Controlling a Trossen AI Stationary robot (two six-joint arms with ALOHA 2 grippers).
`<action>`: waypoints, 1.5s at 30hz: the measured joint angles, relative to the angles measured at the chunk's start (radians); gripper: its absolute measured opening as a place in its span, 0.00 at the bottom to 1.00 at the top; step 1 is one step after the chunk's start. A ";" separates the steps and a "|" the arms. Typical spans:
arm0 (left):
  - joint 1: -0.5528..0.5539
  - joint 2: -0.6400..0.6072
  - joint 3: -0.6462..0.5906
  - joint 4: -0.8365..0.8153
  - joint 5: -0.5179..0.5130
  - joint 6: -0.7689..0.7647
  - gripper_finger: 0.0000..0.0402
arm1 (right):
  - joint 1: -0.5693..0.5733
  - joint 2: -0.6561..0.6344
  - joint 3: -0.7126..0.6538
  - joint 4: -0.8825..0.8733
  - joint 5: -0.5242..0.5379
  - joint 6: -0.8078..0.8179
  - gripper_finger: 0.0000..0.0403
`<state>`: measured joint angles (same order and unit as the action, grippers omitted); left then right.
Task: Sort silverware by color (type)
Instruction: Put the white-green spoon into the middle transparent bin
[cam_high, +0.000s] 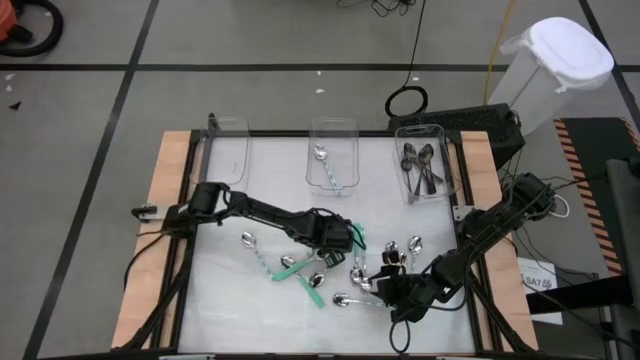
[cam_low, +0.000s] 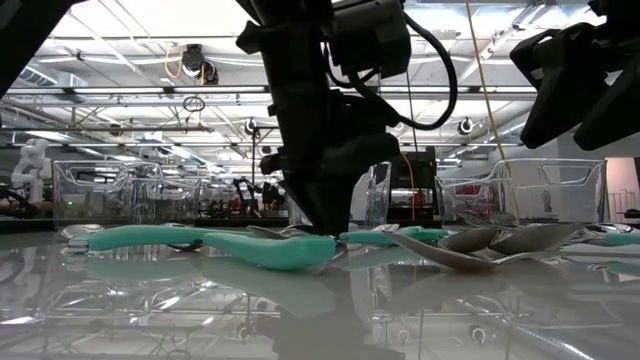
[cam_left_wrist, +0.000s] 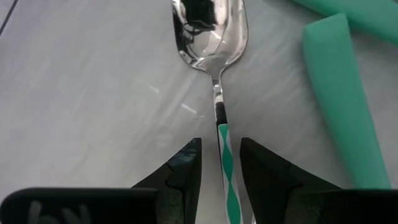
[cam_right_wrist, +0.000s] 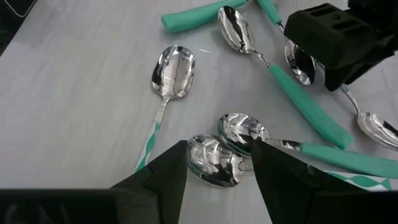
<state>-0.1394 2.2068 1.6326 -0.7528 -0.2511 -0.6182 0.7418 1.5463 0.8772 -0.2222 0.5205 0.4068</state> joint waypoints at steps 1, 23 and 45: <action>0.000 0.001 0.000 0.001 0.003 0.008 0.29 | 0.000 0.000 0.000 0.000 0.000 0.000 0.43; -0.003 0.004 0.000 0.007 0.022 0.030 0.03 | 0.000 0.000 0.000 0.000 0.002 -0.035 0.43; -0.047 -0.047 0.383 -0.214 -0.151 0.149 0.03 | -0.003 0.000 0.000 -0.159 0.002 -0.221 0.43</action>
<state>-0.1866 2.1601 2.0159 -0.9665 -0.4023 -0.4689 0.7387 1.5463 0.8772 -0.3813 0.5229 0.1858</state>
